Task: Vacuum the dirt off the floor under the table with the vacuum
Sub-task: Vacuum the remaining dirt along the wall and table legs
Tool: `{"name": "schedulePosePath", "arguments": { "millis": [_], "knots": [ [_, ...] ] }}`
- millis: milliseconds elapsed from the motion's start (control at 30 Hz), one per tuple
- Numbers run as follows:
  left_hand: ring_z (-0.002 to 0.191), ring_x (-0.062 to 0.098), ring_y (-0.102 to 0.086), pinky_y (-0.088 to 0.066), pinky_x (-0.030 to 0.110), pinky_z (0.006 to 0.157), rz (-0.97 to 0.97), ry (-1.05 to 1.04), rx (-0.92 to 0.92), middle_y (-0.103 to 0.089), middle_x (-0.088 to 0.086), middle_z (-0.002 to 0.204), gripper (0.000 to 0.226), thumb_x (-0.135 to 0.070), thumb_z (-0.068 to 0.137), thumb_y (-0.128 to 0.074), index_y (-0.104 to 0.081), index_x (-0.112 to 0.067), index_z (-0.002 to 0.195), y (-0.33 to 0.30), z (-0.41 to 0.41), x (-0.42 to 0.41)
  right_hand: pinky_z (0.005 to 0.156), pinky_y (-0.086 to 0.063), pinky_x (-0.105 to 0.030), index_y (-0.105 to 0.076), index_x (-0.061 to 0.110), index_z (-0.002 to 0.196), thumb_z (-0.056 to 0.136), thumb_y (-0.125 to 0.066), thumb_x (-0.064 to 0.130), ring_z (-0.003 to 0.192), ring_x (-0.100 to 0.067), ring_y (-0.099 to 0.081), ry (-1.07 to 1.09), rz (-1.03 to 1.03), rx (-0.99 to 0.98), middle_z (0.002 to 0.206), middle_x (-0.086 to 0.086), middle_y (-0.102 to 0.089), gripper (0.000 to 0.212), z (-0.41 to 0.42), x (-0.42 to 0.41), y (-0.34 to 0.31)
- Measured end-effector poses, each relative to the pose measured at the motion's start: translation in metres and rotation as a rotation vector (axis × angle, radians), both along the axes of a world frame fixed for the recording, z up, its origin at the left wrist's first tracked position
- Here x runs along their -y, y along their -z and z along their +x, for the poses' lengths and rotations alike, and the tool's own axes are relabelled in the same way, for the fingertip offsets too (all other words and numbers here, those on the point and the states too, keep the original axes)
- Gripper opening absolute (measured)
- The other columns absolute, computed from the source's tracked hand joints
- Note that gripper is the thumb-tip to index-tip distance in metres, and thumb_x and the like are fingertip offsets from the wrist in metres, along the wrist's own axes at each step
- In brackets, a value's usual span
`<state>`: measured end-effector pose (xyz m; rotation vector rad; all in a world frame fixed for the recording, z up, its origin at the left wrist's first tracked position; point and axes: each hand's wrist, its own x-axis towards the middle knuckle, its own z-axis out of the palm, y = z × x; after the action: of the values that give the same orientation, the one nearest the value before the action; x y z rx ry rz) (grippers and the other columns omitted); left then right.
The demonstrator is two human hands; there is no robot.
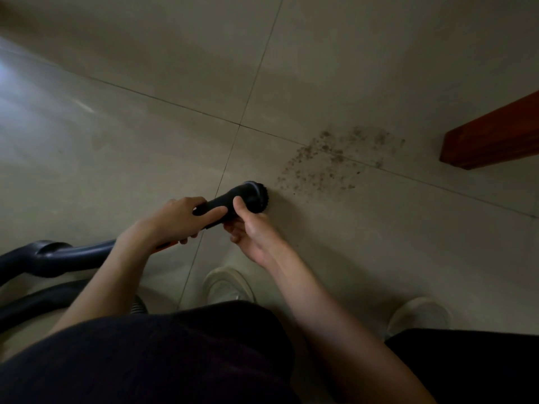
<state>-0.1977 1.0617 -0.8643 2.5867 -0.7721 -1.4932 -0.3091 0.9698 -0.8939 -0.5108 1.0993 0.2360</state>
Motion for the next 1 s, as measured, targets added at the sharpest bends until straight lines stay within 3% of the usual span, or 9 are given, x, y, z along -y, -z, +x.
{"name": "schedulePosePath", "arguments": {
  "millis": [267, 433, 600, 800, 1000],
  "knots": [
    [0.059, 0.014, -0.06, -0.049, 0.025, 0.059, -0.032, 0.017, 0.07, -0.063, 0.003, 0.075, 0.041, -0.061, 0.089, -0.038, -0.052, -0.023, 0.092, 0.002, -0.011, 0.023, 0.048, -0.031, -0.02, -0.059, 0.007, 0.095, 0.098, -0.051, 0.029, 0.063, -0.012, -0.049, 0.058, -0.078, -0.002, 0.077, -0.005, -0.058, 0.023, -0.004, 0.017, 0.003],
    [0.069, 0.02, -0.062, -0.054, 0.037, 0.071, -0.01, 0.047, 0.202, -0.061, 0.002, 0.079, 0.062, -0.075, 0.079, -0.028, -0.051, -0.022, 0.098, 0.007, -0.019, 0.026, 0.053, -0.033, -0.023, -0.062, 0.012, 0.09, 0.096, -0.052, 0.036, 0.068, -0.013, -0.054, 0.041, -0.155, -0.025, 0.08, -0.003, -0.062, 0.027, -0.006, 0.019, 0.009],
    [0.069, 0.017, -0.056, -0.041, 0.029, 0.06, -0.014, 0.041, 0.273, -0.057, 0.0, 0.079, 0.052, -0.07, 0.085, -0.03, -0.047, -0.022, 0.099, 0.007, -0.032, 0.043, 0.058, -0.037, -0.024, -0.063, 0.014, 0.09, 0.096, -0.05, 0.042, 0.076, -0.012, -0.059, -0.008, -0.246, -0.053, 0.083, -0.001, -0.066, 0.031, -0.008, 0.028, 0.011],
    [0.062, 0.015, -0.057, -0.042, 0.026, 0.054, -0.027, 0.026, 0.253, -0.058, 0.001, 0.075, 0.057, -0.071, 0.083, -0.031, -0.05, -0.019, 0.097, 0.009, -0.033, 0.058, 0.059, -0.035, -0.024, -0.062, 0.015, 0.087, 0.095, -0.055, 0.037, 0.079, -0.015, -0.059, 0.016, -0.23, -0.032, 0.083, -0.001, -0.064, 0.024, -0.007, 0.045, 0.011],
    [0.069, 0.017, -0.061, -0.051, 0.029, 0.067, -0.072, 0.017, 0.047, -0.06, 0.004, 0.083, 0.044, -0.053, 0.094, -0.037, -0.049, -0.014, 0.112, 0.006, -0.023, 0.065, 0.057, -0.034, -0.023, -0.058, 0.006, 0.12, 0.095, -0.053, 0.036, 0.09, -0.02, -0.059, 0.095, -0.159, -0.042, 0.099, -0.009, -0.064, 0.039, -0.003, 0.058, 0.013]
  ]
}}
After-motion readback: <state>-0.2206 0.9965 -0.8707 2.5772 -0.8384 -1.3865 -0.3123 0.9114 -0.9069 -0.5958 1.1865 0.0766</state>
